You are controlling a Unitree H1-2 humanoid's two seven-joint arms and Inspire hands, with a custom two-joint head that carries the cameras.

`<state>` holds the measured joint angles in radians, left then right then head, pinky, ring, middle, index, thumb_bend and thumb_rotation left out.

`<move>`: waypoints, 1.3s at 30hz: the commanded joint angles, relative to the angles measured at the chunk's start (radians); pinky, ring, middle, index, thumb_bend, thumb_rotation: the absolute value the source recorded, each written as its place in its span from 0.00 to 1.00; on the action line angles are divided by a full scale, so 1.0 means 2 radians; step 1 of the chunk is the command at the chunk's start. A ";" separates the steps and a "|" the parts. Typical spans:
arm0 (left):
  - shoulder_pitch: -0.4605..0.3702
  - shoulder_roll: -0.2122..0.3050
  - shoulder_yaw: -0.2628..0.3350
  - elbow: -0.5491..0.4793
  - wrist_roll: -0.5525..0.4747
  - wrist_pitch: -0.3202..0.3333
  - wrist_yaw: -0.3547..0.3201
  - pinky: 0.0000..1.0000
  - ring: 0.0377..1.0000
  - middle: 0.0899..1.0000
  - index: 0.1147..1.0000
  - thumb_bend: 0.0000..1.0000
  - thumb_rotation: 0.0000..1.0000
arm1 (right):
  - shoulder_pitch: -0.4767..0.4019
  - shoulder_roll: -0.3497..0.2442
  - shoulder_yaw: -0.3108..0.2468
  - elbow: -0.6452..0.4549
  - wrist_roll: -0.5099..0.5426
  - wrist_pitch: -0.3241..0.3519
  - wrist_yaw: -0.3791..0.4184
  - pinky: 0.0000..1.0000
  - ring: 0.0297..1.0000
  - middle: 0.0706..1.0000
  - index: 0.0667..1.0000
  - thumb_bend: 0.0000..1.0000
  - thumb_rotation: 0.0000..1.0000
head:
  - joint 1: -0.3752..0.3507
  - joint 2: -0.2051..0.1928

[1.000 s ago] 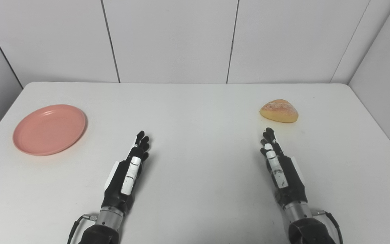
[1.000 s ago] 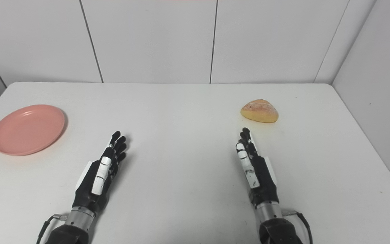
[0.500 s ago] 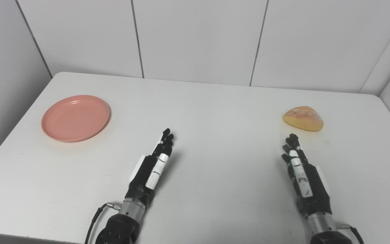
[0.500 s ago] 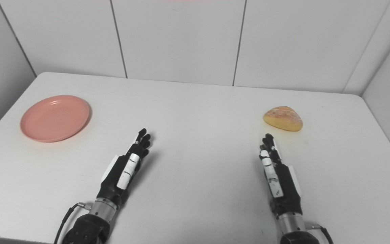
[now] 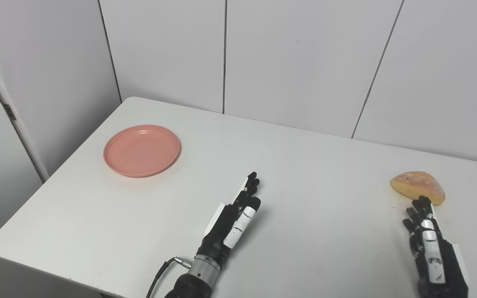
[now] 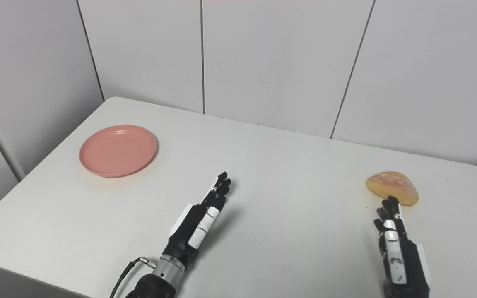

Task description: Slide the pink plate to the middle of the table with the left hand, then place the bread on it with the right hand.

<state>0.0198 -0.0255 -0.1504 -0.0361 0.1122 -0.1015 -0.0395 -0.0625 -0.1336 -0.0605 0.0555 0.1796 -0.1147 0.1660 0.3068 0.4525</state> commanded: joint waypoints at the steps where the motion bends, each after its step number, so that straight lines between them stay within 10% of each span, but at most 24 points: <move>1: -0.006 -0.007 -0.002 0.023 0.000 -0.018 0.004 1.00 1.00 1.00 1.00 0.62 1.00 | 0.010 -0.002 -0.002 0.021 0.002 -0.028 0.006 1.00 1.00 1.00 1.00 0.52 0.94 | -0.002 -0.001; 24: -0.025 0.002 0.027 0.010 -0.063 -0.018 -0.018 1.00 1.00 1.00 1.00 0.64 1.00 | 0.000 0.007 0.001 0.048 -0.001 -0.045 0.004 1.00 1.00 1.00 1.00 0.53 0.92 | 0.024 -0.036; 39: -0.072 0.044 0.108 -0.065 -0.086 0.019 0.001 1.00 1.00 1.00 1.00 0.72 1.00 | -0.007 0.007 0.002 0.071 0.006 -0.063 0.015 1.00 1.00 1.00 1.00 0.53 0.95 | 0.034 -0.046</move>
<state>-0.0882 0.0549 0.0557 -0.1358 -0.0451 -0.0645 -0.0428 -0.1096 -0.1323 -0.0585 0.1317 0.1793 -0.1921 0.1836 0.3758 0.3590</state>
